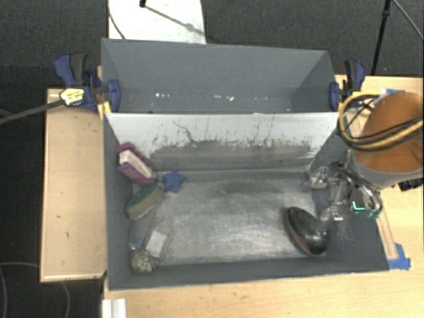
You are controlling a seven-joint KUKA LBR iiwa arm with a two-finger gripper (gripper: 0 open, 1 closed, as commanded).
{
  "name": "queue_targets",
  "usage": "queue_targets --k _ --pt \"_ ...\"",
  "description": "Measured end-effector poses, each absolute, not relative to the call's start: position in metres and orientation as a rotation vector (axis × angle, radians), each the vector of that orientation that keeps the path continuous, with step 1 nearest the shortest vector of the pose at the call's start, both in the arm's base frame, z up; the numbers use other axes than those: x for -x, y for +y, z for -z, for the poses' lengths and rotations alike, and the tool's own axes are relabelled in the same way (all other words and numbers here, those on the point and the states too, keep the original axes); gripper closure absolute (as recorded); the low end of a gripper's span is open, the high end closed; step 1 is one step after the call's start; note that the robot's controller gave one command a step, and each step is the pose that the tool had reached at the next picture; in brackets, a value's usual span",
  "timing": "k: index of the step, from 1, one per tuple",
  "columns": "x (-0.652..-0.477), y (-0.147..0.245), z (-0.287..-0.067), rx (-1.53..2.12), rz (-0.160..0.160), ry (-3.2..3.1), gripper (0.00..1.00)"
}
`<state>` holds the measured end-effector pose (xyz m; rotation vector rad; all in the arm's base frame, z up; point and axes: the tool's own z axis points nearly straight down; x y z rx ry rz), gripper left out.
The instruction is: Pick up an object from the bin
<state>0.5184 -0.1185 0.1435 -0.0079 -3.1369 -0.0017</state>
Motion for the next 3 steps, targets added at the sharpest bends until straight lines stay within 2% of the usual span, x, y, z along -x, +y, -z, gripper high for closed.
queue_targets --k 1,2,3 --pt "-0.507 -0.116 -0.106 -0.221 0.0 -3.14 0.0" --pt "-0.506 -0.114 -0.103 -0.232 0.005 -3.135 1.0" --pt "-0.509 -0.118 -0.241 -0.217 -0.005 -3.144 1.0"
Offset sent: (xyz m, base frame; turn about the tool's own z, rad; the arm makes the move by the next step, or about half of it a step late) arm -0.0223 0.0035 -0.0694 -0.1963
